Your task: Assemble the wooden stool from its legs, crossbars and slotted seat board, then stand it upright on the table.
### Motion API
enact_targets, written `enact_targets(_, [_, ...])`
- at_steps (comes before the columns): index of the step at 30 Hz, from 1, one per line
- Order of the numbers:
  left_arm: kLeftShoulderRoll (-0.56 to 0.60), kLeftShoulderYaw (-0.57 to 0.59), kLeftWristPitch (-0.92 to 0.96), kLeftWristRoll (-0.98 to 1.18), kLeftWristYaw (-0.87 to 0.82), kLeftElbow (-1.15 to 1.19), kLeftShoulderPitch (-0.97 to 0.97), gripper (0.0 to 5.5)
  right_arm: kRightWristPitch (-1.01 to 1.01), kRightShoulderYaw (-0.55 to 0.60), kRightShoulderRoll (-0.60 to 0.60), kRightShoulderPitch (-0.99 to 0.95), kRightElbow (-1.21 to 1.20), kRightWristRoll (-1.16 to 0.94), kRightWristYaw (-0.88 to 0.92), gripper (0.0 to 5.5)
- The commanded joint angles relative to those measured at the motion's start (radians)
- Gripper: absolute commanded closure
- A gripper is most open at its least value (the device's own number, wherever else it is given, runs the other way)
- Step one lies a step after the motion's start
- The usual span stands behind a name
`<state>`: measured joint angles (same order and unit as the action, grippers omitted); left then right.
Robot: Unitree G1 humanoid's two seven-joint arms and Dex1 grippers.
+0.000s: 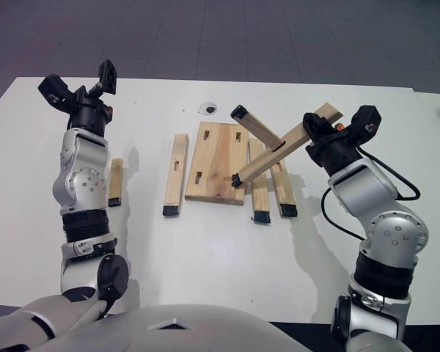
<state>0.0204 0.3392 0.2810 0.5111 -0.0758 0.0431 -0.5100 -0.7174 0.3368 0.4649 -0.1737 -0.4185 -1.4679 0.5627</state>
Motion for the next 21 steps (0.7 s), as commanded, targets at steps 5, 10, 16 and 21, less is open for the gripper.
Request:
enact_targets(5, [0.001,-0.015,0.01,-0.003,-0.002,0.003,-0.034,0.1,0.013,-0.204,-0.023,0.08,-0.057,0.323,-0.095,4.47])
enact_targets(10, [-0.006,-0.021,0.013,-0.002,-0.009,-0.004,-0.042,0.1,0.053,-0.304,-0.065,0.062,-0.061,0.488,-0.162,4.47])
enact_targets(16, [-0.01,-0.021,0.02,0.001,-0.027,-0.019,-0.058,0.1,0.08,-0.333,-0.15,0.05,-0.024,0.622,-0.162,4.47])
enact_targets(21, [-0.016,-0.024,0.035,0.005,-0.051,-0.061,-0.05,0.1,0.034,-0.314,-0.166,0.067,-0.043,0.64,-0.184,4.47])
